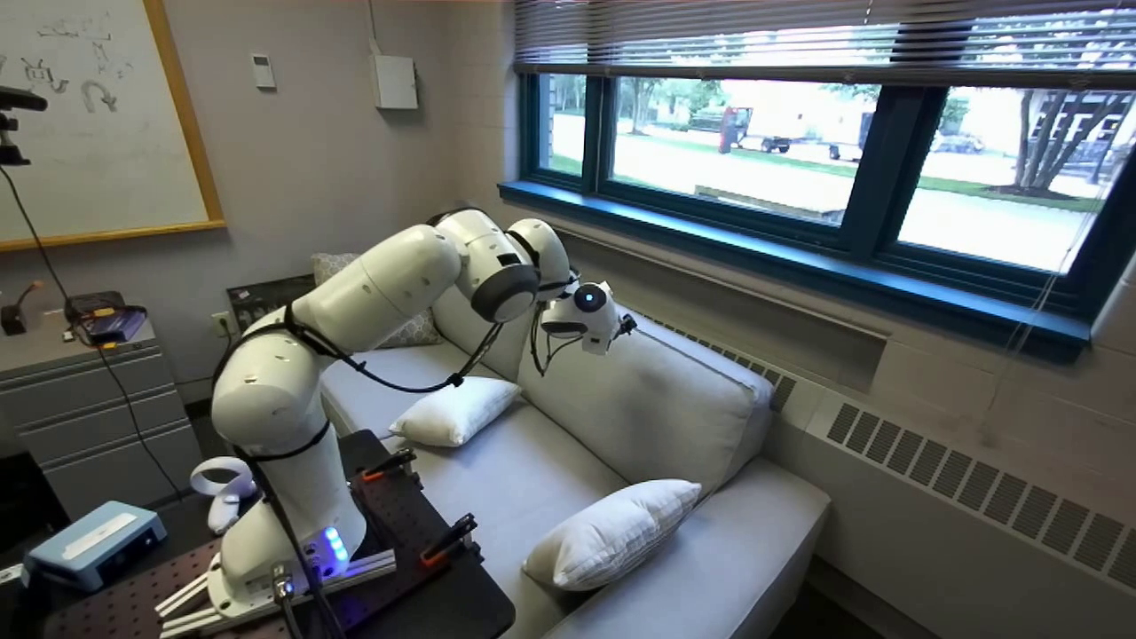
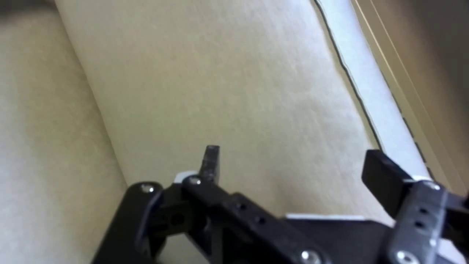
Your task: Set the striped pillows against the armrest
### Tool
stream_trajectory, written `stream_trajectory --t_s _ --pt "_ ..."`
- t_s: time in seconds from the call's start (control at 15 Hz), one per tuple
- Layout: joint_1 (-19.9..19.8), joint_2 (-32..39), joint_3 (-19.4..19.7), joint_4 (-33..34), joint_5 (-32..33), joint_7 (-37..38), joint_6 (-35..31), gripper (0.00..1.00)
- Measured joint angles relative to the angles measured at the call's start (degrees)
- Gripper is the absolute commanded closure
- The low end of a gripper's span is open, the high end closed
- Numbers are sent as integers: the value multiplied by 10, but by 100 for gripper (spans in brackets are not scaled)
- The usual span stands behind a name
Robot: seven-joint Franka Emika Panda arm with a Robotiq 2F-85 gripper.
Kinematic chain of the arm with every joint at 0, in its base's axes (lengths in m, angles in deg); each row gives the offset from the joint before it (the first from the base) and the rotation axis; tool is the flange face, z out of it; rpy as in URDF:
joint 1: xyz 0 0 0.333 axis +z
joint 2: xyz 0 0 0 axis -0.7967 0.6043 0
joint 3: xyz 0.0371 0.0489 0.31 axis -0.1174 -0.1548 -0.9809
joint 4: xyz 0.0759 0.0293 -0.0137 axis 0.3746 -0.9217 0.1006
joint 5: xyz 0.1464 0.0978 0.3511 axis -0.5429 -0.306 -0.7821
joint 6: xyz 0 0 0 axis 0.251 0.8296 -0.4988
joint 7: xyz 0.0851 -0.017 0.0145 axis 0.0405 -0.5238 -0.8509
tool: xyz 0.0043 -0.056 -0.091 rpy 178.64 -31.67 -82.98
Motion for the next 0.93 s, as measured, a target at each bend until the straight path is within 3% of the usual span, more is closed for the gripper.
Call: stream_trajectory --t_s 0.13,0.33,0.47,0.67,0.93 --pt "97 15 65 50 -43 51 14 0" --pt "234 40 194 122 -79 184 68 0" --pt "294 63 262 167 -83 279 128 0" --pt "325 99 301 223 -82 374 219 0" --pt "321 121 293 256 -82 426 289 0"
